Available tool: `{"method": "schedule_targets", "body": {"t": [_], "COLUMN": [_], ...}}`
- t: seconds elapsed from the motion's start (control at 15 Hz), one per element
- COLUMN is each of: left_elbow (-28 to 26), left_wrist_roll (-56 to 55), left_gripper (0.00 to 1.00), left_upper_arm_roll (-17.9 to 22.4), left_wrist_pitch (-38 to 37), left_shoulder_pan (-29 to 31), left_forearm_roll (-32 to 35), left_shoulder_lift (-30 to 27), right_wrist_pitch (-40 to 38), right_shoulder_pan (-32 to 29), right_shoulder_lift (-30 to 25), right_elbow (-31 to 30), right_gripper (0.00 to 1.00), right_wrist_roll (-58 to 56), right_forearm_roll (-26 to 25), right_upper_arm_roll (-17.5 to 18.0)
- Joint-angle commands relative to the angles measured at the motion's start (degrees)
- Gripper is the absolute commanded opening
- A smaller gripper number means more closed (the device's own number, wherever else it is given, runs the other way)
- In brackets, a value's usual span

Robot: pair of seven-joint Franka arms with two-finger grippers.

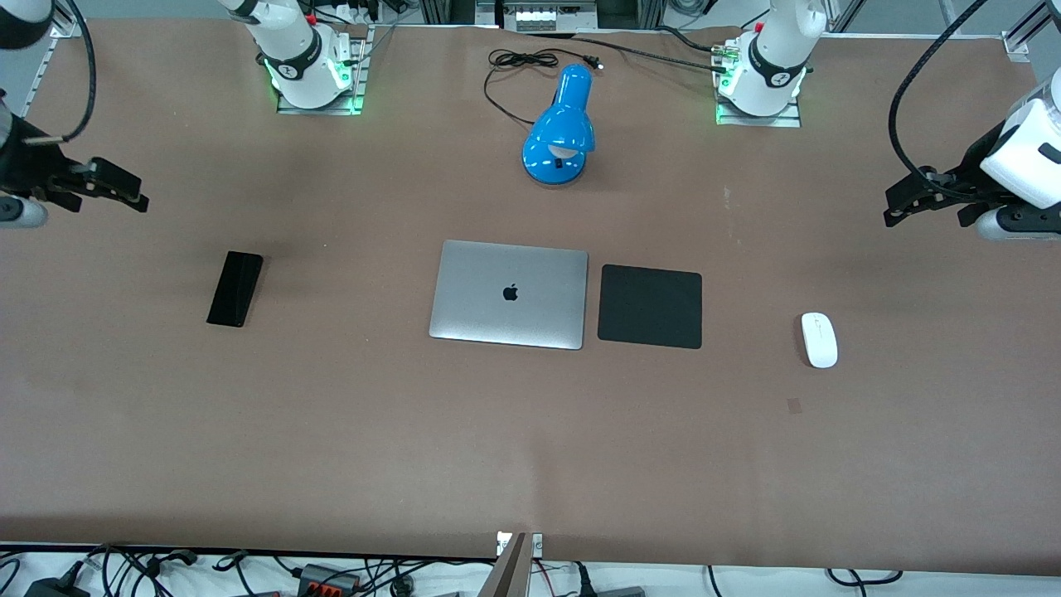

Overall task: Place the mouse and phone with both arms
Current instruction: 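Move the right gripper toward the black phone while the left gripper approaches the mouse, then lower the right gripper onto the phone while the left gripper lowers onto the mouse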

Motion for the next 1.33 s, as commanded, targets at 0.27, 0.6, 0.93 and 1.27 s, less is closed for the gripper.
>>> {"method": "schedule_targets", "body": {"t": [0.27, 0.6, 0.93, 1.27], "left_elbow": [0.53, 0.53, 0.70, -5.34], "left_wrist_roll": [-0.50, 0.98, 0.90, 0.11], "left_gripper": [1.00, 1.00, 1.00, 1.00], "left_upper_arm_roll": [-0.62, -0.27, 0.08, 0.17], "left_wrist_pitch": [-4.39, -4.47, -4.74, 2.95], "left_shoulder_pan": [-0.27, 0.17, 0.26, 1.75], "left_forearm_roll": [0.94, 0.94, 0.33, 1.03], "left_shoulder_lift": [0.19, 2.55, 5.20, 8.53], "right_wrist_pitch": [7.45, 13.79, 20.02, 30.22], "right_shoulder_pan": [-0.37, -0.37, -0.90, -1.34], "right_shoulder_lift": [7.32, 12.50, 15.50, 16.11], "right_elbow": [-2.94, -5.32, -8.03, -15.77], "right_gripper": [1.00, 1.00, 1.00, 1.00], "right_wrist_roll": [0.94, 0.94, 0.94, 0.68], "right_forearm_roll": [-0.37, -2.21, -2.57, -2.57], "right_upper_arm_roll": [0.04, -0.13, -0.13, -0.22]}}
